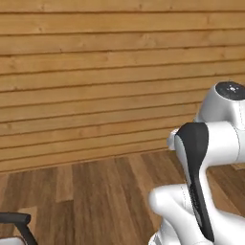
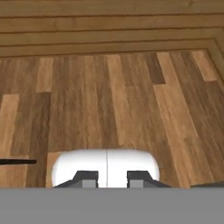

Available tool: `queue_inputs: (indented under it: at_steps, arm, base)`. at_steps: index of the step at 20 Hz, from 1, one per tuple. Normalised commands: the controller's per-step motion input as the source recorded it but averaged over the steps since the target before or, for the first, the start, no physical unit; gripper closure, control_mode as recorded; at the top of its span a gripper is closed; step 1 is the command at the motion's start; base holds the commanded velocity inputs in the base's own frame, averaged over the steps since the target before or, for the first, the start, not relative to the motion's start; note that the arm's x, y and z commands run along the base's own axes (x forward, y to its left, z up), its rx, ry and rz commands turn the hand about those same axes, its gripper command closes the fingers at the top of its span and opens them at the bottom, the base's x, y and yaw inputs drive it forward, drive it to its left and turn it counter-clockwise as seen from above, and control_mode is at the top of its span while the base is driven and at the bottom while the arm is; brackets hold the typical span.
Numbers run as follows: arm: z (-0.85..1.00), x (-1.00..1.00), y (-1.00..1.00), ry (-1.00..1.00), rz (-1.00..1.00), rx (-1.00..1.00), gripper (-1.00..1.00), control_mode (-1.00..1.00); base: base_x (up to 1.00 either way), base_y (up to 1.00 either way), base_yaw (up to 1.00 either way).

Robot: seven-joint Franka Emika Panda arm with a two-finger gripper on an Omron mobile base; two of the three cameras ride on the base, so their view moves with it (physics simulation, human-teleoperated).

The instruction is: Take the strawberry from the fridge and place it on top of the pancake, located on the dining counter.

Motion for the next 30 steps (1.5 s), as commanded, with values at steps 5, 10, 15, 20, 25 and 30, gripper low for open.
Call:
queue_inputs:
  at_steps: [5, 10, 15, 20, 25, 30]
  arm:
    - [0.00, 0.00, 0.00, 0.00, 0.00, 0.00, 1.00, 1.00]
    - [0.00, 0.00, 0.00, 0.00, 0.00, 0.00, 1.00, 1.00]
    - [0.00, 0.00, 0.00, 0.00, 0.00, 0.00, 1.00, 1.00]
    - [0.00, 0.00, 0.00, 0.00, 0.00, 0.00, 1.00, 1.00]
    - [0.00, 0.00, 0.00, 0.00, 0.00, 0.00, 1.00, 1.00]
    - [0.00, 0.00, 0.00, 0.00, 0.00, 0.00, 1.00, 1.00]
  base:
    - [1.00, 0.49, 0.35]
    - [1.00, 0.08, 0.28]
    - [1.00, -0.27, 0.02]
    - [1.00, -0.42, -0.09]
    - [1.00, 0.27, 0.22]
    - [1.00, 0.46, 0.55]
